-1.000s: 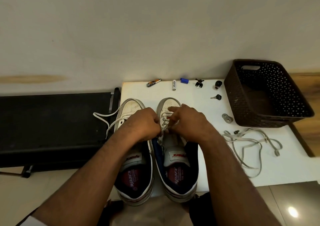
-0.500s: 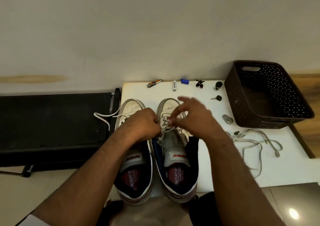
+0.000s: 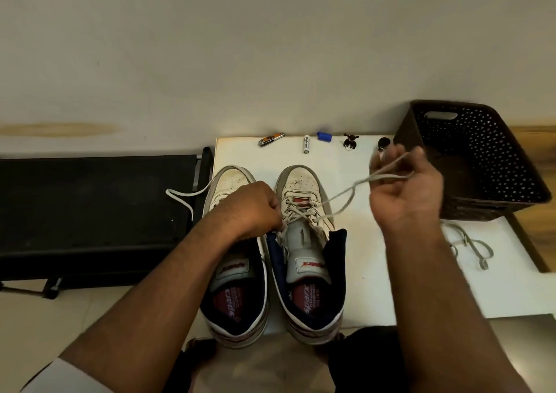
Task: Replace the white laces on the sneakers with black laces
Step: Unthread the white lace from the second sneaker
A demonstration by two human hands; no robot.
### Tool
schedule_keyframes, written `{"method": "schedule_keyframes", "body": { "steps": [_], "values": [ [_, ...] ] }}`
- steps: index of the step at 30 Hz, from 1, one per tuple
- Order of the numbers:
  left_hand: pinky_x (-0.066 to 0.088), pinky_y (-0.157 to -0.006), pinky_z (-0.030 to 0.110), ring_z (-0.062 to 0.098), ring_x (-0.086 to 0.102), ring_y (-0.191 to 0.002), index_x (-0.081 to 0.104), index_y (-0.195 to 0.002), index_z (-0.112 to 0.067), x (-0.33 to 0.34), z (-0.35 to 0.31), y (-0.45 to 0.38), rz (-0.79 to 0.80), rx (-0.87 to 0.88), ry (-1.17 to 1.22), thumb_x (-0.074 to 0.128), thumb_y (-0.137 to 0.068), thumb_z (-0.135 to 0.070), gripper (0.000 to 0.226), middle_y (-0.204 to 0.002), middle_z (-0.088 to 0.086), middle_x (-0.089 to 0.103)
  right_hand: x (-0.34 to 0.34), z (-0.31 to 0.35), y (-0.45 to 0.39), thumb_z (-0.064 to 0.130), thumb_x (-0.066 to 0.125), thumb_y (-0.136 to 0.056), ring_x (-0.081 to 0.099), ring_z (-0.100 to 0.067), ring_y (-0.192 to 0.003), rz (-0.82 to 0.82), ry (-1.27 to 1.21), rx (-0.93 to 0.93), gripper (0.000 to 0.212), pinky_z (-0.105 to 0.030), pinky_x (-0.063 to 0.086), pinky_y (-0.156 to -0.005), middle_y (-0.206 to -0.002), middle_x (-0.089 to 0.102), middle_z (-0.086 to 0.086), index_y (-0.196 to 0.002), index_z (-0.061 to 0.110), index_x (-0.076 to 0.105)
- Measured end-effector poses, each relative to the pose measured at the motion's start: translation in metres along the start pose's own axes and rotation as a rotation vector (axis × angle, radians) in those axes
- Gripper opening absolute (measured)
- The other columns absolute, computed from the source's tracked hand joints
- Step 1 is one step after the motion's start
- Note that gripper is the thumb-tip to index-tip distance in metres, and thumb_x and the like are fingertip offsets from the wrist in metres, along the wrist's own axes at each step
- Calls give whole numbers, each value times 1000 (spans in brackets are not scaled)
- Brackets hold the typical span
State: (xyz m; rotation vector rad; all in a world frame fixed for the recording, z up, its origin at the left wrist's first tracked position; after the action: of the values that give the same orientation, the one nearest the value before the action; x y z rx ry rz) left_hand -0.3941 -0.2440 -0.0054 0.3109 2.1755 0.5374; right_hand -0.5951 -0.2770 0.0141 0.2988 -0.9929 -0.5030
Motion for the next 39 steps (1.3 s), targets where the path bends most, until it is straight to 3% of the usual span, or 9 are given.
{"method": "schedule_keyframes", "body": {
  "steps": [4,7,11,14,17,21,25,32,39],
  "values": [
    [57,-78,35,17,68,-81,74,-79,-16,1,1,-2,-13,4,15,73,-75,-15,4,-81,1,72,-5,13,0,20,49,-96,29,-6,-39,-26,70,-60,18,-18,34,-45,-54,45,7,-78,22,53],
    [53,-68,29,12,63,-72,68,-90,-25,3,-2,-1,-14,52,56,68,-77,-11,19,-82,-3,67,4,1,0,24,58,-92,37,-7,-48,-27,546,-186,5,-21,36,-46,-65,49,3,-96,22,56],
    [43,-60,19,7,57,-74,71,-100,-35,3,-7,1,111,182,-21,53,-83,2,45,-89,-12,63,4,-14,3,35,64,-87,55,-11,-98,75,1329,-521,39,-37,45,-86,-108,56,6,-123,30,49],
    [46,-70,19,3,59,-83,76,-91,-32,3,-7,0,96,165,-49,56,-85,-4,35,-95,-12,67,9,-19,11,33,61,-89,35,-17,-133,159,1815,-692,33,-47,29,-106,-135,44,6,-121,31,55],
    [53,-80,28,8,64,-86,78,-88,-26,7,-6,-2,-10,151,-31,62,-84,-13,20,-93,-6,73,14,-26,24,27,58,-86,46,-23,-117,317,1936,-548,19,-40,35,-94,-118,47,1,-105,26,60],
    [53,-79,28,11,65,-83,78,-92,-21,10,-6,-5,-103,163,-77,71,-83,-22,12,-91,-2,74,0,-50,32,35,66,-78,47,-31,-116,450,2277,-142,48,-45,42,-96,-123,45,-6,-121,25,46],
    [55,-83,34,11,66,-85,78,-88,-27,8,-5,-6,-102,153,-102,77,-77,-25,12,-90,-5,74,-9,-56,22,46,78,-68,54,-29,-107,464,2338,12,67,-40,49,-87,-118,51,-5,-122,25,44],
    [56,-79,30,9,65,-80,77,-80,-28,3,1,-7,-65,129,-79,82,-72,-14,16,-83,-8,70,-16,-50,4,27,72,-72,64,-24,-87,346,2216,81,28,-34,54,-79,-93,66,-5,-96,14,68],
    [52,-66,23,9,65,-73,78,-80,-25,-8,15,-9,18,89,-12,83,-72,-15,13,-77,-8,72,-25,-16,0,26,70,-85,58,-21,-62,331,1977,360,21,-25,50,-53,-75,58,-9,-76,12,57]
  ]
}}
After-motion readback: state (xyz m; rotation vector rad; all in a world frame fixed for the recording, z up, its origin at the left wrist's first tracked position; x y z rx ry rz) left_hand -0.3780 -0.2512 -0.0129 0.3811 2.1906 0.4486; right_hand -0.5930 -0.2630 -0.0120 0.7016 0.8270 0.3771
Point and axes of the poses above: each hand's wrist, its own y-axis away from the middle knuckle, its own x-axis out of the palm, z = x × y, the point moved 2 cm from there along -y, towards the middle knuckle
